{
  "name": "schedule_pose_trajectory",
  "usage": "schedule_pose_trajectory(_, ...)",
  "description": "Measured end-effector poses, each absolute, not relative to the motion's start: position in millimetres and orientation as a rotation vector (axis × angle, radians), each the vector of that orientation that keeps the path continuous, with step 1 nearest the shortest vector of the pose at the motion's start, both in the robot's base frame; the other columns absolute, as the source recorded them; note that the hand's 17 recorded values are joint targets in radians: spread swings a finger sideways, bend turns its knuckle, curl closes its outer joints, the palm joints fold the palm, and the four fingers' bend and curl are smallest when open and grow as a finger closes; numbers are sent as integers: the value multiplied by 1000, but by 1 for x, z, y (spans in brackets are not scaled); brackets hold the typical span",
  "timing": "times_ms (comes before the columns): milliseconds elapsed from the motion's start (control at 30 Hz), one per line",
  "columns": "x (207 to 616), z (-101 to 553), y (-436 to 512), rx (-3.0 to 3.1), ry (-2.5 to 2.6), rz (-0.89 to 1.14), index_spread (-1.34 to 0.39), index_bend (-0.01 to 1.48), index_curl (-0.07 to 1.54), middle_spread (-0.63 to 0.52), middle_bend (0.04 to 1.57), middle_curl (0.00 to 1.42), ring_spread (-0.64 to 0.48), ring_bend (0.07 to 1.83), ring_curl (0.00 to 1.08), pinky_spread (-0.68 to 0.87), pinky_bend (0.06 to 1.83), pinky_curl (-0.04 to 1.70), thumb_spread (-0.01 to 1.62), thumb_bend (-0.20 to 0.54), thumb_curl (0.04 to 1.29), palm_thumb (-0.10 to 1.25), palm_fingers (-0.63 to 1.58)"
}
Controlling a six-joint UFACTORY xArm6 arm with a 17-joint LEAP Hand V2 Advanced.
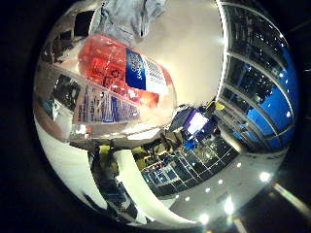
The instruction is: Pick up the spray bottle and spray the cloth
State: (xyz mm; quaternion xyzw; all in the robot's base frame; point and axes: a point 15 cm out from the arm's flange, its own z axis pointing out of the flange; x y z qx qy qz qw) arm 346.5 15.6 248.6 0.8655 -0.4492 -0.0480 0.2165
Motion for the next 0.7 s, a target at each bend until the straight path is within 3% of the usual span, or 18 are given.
schedule_pose_trajectory(400,380,310,106,2738,-1657,-310,-196,1206,768,-99,1422,663,-215,1364,784,-195,1033,1438,802,-18,823,1008,1138)
schedule_pose_trajectory(700,412,367,178,3089,-2010,-597,-199,1203,770,-99,1423,663,-215,1365,784,-197,1033,1438,799,-16,827,1016,1136)
